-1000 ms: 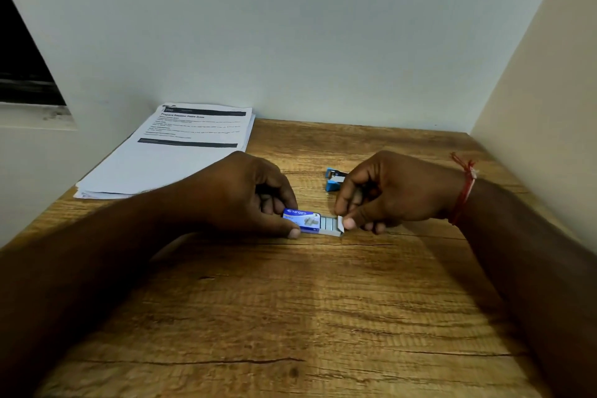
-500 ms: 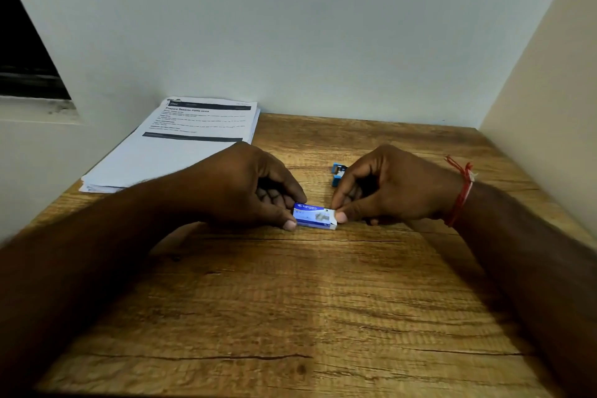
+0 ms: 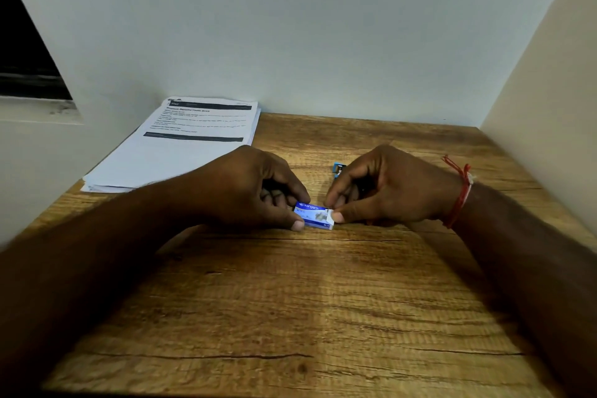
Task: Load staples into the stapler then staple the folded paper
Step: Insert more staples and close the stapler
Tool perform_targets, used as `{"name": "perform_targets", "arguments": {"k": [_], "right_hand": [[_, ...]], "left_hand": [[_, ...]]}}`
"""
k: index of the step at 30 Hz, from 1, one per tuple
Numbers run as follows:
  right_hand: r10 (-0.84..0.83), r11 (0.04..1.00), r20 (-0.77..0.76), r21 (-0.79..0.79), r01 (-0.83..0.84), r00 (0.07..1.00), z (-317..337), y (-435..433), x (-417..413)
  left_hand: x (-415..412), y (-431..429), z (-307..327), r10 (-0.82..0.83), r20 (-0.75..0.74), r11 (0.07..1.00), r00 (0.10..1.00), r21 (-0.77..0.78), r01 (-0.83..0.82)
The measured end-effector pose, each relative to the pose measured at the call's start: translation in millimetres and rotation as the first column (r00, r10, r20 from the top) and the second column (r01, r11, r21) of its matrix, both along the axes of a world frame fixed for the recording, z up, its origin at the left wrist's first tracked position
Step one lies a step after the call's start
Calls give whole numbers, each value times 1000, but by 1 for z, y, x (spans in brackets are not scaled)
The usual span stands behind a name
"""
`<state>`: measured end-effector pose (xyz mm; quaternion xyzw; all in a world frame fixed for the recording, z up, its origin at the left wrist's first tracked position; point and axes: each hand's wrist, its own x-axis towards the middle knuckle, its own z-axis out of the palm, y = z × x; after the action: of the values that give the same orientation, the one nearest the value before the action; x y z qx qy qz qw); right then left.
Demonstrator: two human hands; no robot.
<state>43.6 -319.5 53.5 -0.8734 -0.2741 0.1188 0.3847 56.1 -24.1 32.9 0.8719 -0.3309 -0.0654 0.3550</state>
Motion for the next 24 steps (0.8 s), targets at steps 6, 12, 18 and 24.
{"name": "perform_targets", "arguments": {"k": [6,12,18,24], "right_hand": [[18,1000,9,5,-18,1000,2,0,-3],[35,999,130,-28,-31,991,0,7,-9],[10,999,142,-41,-4,990,2,8,-8],[-17,998,126,-52,24,992,6,3,-5]], "left_hand": [[1,-2,-1,5,-11,1000,1000,-5,-5],[0,-3,2,33,-11,999,999,16,-33],[0,-3,5,62,-28,998,998,32,-61],[0,0,7,86,-30,995,996,48,-84]]}}
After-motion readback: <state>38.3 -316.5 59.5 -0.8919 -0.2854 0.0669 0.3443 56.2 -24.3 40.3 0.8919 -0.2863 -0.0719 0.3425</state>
